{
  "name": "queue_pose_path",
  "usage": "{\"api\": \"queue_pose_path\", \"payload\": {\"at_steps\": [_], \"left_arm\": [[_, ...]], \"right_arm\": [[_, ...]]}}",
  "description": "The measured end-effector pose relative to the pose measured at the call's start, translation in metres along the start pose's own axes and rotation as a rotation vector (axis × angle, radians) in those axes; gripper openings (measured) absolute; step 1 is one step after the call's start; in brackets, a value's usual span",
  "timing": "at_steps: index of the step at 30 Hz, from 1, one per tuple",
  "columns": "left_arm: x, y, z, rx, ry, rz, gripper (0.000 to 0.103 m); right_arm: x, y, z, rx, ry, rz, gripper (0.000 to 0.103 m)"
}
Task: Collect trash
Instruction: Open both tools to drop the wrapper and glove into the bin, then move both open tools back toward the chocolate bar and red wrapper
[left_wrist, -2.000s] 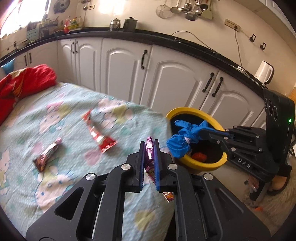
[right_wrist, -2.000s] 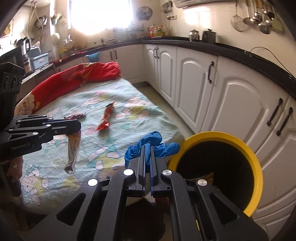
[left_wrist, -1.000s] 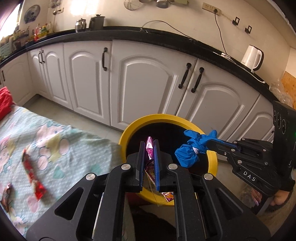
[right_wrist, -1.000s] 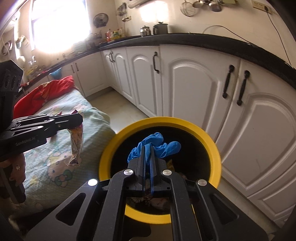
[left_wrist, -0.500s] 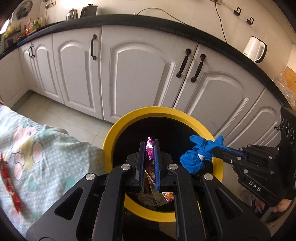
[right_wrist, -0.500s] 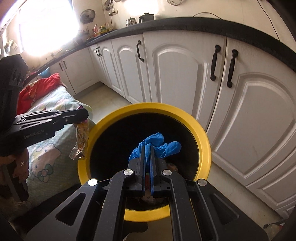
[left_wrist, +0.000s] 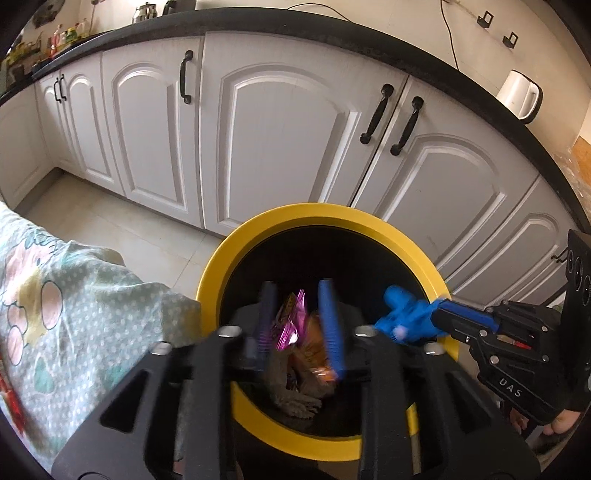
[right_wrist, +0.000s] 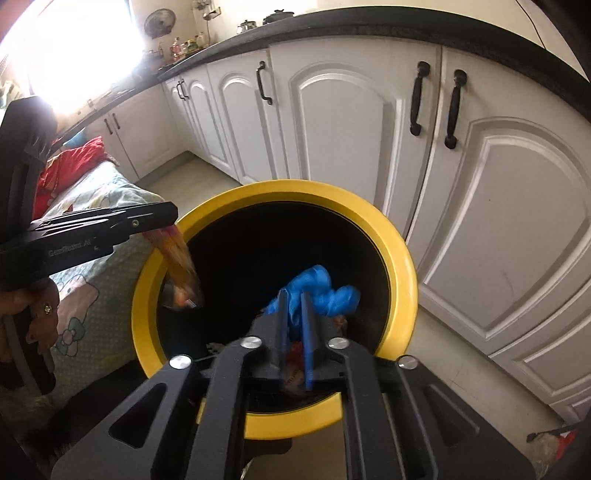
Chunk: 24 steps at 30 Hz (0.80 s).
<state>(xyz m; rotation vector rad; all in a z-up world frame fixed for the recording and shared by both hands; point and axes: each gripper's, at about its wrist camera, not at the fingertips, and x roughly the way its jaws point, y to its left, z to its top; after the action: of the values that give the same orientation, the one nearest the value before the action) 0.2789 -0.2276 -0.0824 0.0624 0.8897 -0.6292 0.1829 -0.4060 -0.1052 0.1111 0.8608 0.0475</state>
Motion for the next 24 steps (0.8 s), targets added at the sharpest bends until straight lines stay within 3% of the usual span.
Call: {"api": "queue_pose_path", "payload": {"at_steps": [5, 10, 13, 24], "left_arm": [[-0.008, 0.004, 0.0, -0.009, -0.022, 0.016, 0.05], [-0.025, 0.004, 0.001, -0.004, -0.061, 0.041, 0.081], [-0.034, 0.005, 0.001, -0.006, -0.081, 0.051, 0.091], [-0.062, 0.02, -0.005, -0.036, -0.12, 0.087, 0.092]], "right_arm": [[-0.005, -0.003, -0.001, 0.018, -0.014, -0.004, 0.039], [-0.013, 0.0, 0.0, 0.025, -0.04, -0.011, 0.052], [-0.018, 0.002, 0.002, 0.027, -0.056, -0.012, 0.06], [-0.031, 0.016, 0.01, 0.008, -0.11, -0.038, 0.071]]}}
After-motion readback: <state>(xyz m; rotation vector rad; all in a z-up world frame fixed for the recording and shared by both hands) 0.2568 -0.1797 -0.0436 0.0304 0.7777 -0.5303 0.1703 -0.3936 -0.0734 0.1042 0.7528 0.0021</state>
